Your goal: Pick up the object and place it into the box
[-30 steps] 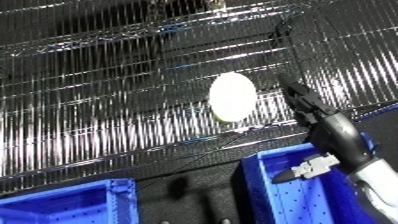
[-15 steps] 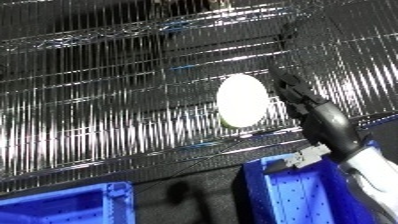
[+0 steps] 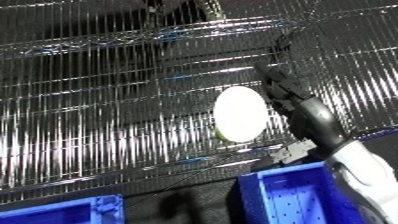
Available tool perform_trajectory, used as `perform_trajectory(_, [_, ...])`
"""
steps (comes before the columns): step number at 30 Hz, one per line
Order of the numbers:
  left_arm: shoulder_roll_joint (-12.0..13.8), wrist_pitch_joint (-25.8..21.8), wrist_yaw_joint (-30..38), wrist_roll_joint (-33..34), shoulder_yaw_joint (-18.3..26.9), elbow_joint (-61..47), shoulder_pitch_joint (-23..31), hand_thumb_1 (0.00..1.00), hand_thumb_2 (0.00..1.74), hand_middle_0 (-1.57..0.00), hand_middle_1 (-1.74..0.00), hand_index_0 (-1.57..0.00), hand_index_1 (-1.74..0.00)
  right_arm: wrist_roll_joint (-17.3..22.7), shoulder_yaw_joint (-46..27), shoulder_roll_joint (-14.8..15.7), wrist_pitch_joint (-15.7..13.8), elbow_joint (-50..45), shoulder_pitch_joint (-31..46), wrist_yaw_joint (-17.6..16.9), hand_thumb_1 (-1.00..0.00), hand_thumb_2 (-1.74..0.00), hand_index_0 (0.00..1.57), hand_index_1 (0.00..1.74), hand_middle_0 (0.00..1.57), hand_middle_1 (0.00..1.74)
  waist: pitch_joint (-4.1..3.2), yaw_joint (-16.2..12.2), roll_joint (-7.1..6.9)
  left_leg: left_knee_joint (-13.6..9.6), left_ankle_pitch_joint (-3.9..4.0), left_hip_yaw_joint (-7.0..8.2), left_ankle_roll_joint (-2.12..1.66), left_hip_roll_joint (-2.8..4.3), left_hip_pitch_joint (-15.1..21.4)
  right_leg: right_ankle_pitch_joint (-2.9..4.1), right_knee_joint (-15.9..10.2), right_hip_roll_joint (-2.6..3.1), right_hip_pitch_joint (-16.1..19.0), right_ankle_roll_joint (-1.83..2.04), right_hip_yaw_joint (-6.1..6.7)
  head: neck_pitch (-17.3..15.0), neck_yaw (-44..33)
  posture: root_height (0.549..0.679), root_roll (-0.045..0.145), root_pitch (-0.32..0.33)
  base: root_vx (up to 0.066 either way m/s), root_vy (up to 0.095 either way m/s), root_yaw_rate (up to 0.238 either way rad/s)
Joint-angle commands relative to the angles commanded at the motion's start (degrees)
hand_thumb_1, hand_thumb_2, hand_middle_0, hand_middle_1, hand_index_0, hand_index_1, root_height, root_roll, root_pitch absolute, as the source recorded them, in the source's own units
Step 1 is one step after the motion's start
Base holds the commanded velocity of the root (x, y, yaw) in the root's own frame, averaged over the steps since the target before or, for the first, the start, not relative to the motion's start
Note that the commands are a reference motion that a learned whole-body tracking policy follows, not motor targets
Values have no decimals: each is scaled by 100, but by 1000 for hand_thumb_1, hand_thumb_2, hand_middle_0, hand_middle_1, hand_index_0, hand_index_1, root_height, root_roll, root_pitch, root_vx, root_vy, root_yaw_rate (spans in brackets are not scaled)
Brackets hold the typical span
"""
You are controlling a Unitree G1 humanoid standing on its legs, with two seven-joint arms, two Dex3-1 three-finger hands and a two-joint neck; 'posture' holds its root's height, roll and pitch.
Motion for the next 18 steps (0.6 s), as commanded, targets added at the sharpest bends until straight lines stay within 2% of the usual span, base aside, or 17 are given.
perform_trajectory(9, [-32, 2, 15, -15, -67, -64, 56, 0, 0, 0, 0, 0, 0, 50, 142, 200, 60, 98, -306, 59, 0, 0, 0, 0, 0, 0, 0, 99, 62, 84, 9, -34, 34, -77, -92, -28, 83, -8, -76, -66, -57, 25, 122, 593, 59, 91, 10, 7, 32])
perform_trajectory(18, [-87, -46, 8, -39, -151, -127, 119, 0, 0, 0, 0, 0, 0, 2, 251, 473, 106, 45, -513, 68, -450, -783, 706, 783, 706, 783, 0, 173, 117, 44, 77, -48, 53, -132, -101, -12, 66, -15, -73, -110, -98, 93, 275, 594, 65, 92, -4, 2, 21])
